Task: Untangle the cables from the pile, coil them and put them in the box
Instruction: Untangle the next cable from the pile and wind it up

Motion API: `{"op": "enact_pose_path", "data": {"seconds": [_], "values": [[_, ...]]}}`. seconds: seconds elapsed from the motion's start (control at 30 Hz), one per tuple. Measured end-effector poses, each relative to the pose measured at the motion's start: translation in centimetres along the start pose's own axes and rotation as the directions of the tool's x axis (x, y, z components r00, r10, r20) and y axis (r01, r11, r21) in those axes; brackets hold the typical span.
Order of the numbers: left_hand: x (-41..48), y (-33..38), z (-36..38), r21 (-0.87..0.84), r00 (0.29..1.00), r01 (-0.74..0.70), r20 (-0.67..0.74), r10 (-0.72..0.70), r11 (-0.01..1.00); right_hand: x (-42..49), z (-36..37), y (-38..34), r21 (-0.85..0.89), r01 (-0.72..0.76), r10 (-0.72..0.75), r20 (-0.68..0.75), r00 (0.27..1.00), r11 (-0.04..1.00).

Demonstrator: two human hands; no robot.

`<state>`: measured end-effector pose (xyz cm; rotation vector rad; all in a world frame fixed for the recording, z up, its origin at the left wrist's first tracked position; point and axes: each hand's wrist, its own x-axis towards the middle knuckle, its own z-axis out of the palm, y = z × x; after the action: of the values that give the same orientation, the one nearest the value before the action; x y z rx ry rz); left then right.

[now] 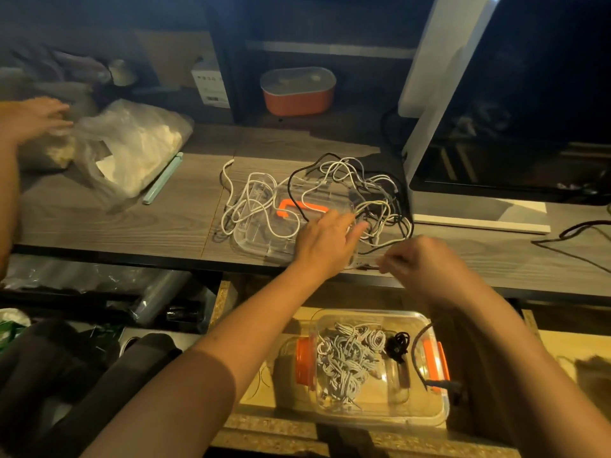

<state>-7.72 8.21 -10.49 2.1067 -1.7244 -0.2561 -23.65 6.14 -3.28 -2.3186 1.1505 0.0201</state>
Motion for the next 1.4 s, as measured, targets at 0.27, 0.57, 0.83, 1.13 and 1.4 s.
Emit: {"op": "enact_pose_path", "data": {"seconds": [0.27, 0.57, 0.83, 1.13, 1.4], "values": [[-2.2, 1.5, -1.2, -0.110, 0.897, -0.125, 0.413, 0.160, 0.986, -0.5, -1.8, -0.1, 0.283, 0.030, 0.035, -0.222, 0.975, 0.959], [-1.8, 1.8, -2.0, -0.638, 0.852, 0.269, 0.508, 0.131, 0.722, 0.1, -0.4, 2.5, 0.560, 0.013, 0.193, -0.308, 0.932, 0.828], [-3.0, 4.6, -1.7, -0.884, 0.889, 0.457, 0.458, -0.011, 0.103, 0.2, 4.4, 3.2, 0.805, -0.054, 0.320, -0.172, 0.932, 0.591], [-1.9, 4.6, 0.1, -0.854, 0.945, 0.229, 0.080, -0.316, 0.468, -0.1, 6.7, 0.1, 0.392, 0.054, -0.052, -0.016, 0.999, 0.918], [-2.0, 3.4, -0.2, -0.668, 0.922, 0.380, 0.224, -0.314, 0.640, -0.4, 5.1, 0.5, 0.229, 0.237, -0.228, -0.068, 0.971, 0.944]]}}
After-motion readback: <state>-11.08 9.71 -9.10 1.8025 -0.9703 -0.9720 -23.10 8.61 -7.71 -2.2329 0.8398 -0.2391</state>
